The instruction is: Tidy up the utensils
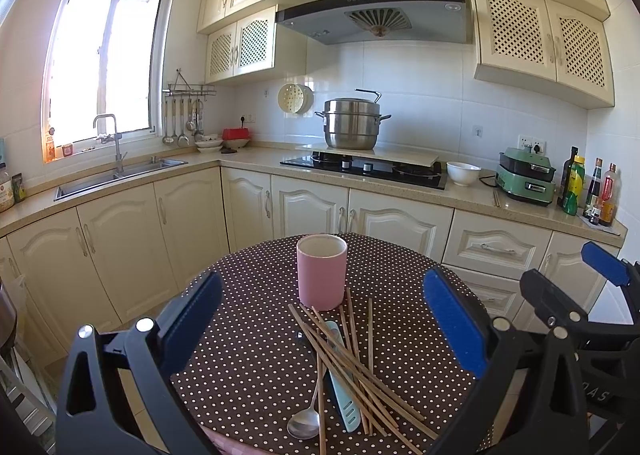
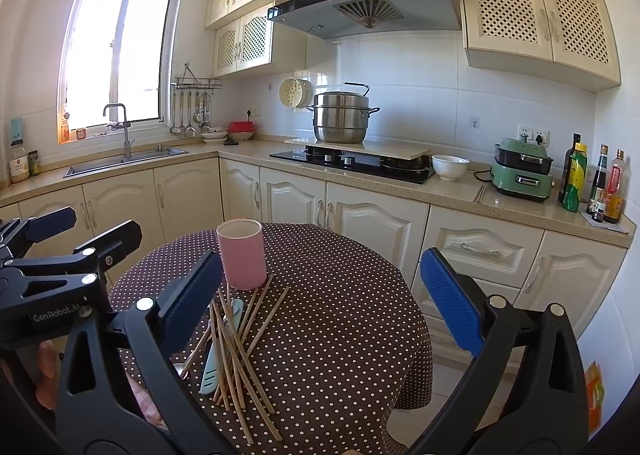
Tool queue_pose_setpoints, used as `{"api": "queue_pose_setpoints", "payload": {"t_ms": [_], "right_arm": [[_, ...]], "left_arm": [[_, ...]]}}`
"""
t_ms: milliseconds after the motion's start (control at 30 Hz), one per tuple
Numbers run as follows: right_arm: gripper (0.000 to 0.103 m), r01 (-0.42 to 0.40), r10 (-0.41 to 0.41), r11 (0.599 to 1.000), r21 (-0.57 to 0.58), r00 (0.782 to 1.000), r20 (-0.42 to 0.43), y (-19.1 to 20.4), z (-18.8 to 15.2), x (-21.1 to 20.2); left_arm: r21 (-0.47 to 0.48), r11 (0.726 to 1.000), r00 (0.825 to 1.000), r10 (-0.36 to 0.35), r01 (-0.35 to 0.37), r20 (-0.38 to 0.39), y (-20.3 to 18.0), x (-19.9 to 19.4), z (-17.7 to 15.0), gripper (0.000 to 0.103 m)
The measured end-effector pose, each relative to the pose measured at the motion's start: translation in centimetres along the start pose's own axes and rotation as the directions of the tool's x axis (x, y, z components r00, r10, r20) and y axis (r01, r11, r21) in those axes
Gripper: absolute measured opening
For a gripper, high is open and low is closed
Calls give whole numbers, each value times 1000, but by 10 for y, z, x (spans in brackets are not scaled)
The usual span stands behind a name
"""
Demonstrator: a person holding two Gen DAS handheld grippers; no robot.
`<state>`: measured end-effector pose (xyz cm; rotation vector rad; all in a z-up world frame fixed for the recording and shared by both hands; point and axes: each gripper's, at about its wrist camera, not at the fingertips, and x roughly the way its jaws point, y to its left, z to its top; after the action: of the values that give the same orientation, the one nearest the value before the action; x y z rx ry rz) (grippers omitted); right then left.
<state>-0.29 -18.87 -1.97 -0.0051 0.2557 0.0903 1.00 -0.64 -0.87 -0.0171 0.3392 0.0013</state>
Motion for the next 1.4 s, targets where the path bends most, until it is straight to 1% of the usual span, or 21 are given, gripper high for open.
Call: {"api": "queue_pose_setpoints", "payload": {"t_ms": [833,1167,1400], "right_arm": [[97,-5,5,1000,3,1000,-7,2,-2,5],[97,-12,12,1000,10,999,-37,1,-5,17],[97,-15,15,1000,7,996,-85,1,-9,35]], "left_arm": [[0,1000,1000,6,-6,-12,2,7,1,99],[6,1000,999,12,-12,-36,1,20,0,99],[15,1000,997,22,-20,-80,1,40,-7,99]]}}
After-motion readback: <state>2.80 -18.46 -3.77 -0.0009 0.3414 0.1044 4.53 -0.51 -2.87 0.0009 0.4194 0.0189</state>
